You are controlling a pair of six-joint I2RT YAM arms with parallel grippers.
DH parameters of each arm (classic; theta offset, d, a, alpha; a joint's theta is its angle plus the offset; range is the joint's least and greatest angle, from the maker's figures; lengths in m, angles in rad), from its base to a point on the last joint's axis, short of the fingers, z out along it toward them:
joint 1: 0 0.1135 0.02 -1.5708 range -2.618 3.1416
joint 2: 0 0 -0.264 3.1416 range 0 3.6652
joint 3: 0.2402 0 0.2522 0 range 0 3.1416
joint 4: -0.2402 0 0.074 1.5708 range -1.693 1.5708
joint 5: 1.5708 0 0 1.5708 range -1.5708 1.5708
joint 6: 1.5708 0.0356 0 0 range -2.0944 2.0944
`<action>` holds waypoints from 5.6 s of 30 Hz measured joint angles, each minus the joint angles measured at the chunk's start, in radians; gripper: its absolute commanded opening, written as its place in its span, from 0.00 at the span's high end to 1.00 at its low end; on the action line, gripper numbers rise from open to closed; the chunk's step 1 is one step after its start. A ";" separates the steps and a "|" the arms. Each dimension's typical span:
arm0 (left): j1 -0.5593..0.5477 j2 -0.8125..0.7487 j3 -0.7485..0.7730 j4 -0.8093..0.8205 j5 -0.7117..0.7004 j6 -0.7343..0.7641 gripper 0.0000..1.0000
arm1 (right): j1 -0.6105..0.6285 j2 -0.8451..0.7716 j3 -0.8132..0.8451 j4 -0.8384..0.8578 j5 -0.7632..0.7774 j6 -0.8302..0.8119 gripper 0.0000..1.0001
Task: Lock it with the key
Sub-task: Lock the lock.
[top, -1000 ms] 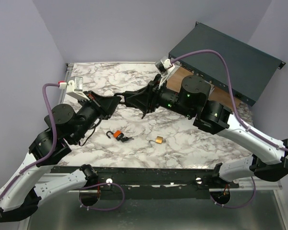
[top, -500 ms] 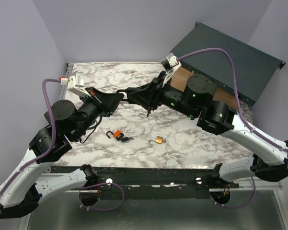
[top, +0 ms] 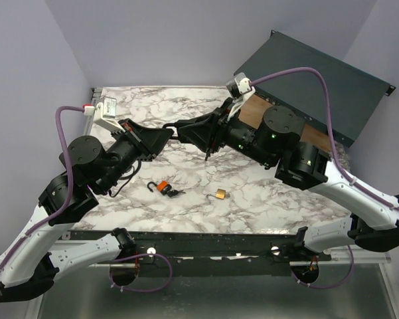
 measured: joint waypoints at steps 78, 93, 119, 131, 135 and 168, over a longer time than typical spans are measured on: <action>-0.068 0.051 0.120 0.084 -0.135 0.071 1.00 | 0.073 0.036 -0.098 0.455 0.207 -0.051 0.97; 0.210 0.042 -0.083 0.128 0.236 0.063 1.00 | 0.043 -0.030 -0.272 0.304 0.248 -0.024 0.48; 0.478 0.064 -0.162 0.301 0.924 0.052 1.00 | -0.221 -0.276 -0.578 0.269 -0.180 -0.033 0.06; 0.540 0.134 -0.077 0.363 1.142 0.031 1.00 | -0.466 -0.299 -0.610 0.279 -0.794 -0.033 0.14; 0.540 0.136 -0.054 0.416 1.225 0.004 1.00 | -0.471 -0.298 -0.605 0.316 -0.935 -0.015 0.21; 0.540 0.142 -0.045 0.649 1.333 -0.164 1.00 | -0.471 -0.233 -0.592 0.669 -1.106 0.274 0.82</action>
